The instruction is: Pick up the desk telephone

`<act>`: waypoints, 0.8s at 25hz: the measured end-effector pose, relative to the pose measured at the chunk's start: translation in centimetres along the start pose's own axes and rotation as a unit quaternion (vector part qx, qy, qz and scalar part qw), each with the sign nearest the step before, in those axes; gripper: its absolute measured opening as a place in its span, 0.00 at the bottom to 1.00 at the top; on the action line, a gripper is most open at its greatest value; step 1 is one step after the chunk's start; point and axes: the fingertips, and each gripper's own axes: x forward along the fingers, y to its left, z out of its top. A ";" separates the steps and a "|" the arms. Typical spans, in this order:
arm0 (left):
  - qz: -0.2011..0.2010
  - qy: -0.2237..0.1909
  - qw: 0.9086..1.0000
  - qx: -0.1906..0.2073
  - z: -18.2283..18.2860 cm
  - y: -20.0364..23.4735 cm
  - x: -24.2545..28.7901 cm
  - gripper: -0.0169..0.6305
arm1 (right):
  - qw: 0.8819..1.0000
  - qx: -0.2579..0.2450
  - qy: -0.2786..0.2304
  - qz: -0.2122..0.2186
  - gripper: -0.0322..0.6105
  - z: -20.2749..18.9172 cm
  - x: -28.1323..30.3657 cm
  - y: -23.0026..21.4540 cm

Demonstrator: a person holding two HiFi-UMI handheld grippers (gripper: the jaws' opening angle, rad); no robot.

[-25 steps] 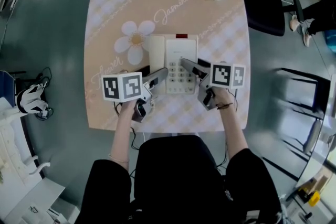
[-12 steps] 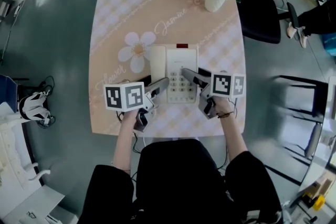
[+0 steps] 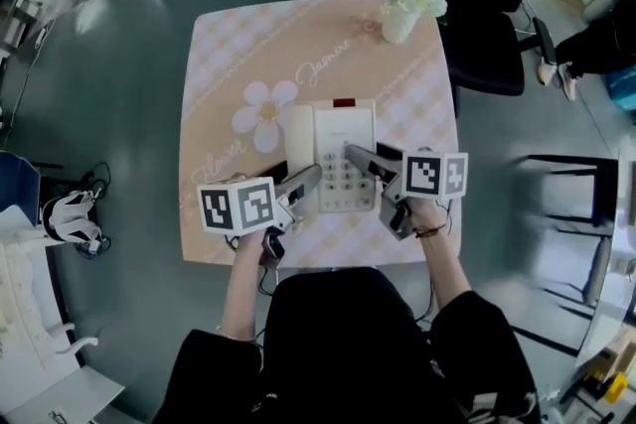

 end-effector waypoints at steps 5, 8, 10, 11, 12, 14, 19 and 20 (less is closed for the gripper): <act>0.004 -0.009 1.000 0.004 0.3 -1.2 -1.6 0.48 | 1.000 -0.006 -0.004 0.009 0.44 0.3 -1.0 1.7; 0.005 -0.013 1.000 0.004 0.4 -1.9 -2.5 0.48 | 1.000 -0.010 -0.007 0.011 0.44 0.4 -1.5 2.7; 0.004 -0.015 1.000 0.004 0.3 -2.3 -2.9 0.48 | 1.000 -0.013 -0.009 0.013 0.44 0.4 -2.0 3.2; 0.004 -0.016 1.000 0.003 0.3 -2.5 -3.2 0.48 | 1.000 -0.015 -0.010 0.013 0.44 0.4 -2.1 3.5; 0.004 -0.018 1.000 0.003 0.2 -2.7 -3.4 0.48 | 1.000 -0.016 -0.011 0.014 0.44 0.4 -2.3 3.7; 0.005 -0.021 1.000 0.003 0.3 -3.1 -3.8 0.48 | 1.000 -0.017 -0.013 0.015 0.44 0.5 -2.7 4.1; 0.006 -0.028 1.000 0.008 0.7 -3.8 -4.4 0.48 | 0.999 -0.016 -0.021 0.020 0.43 0.9 -3.3 4.9; 0.006 -0.030 0.999 0.010 0.8 -4.0 -4.6 0.48 | 0.999 -0.016 -0.023 0.020 0.43 1.0 -3.5 5.1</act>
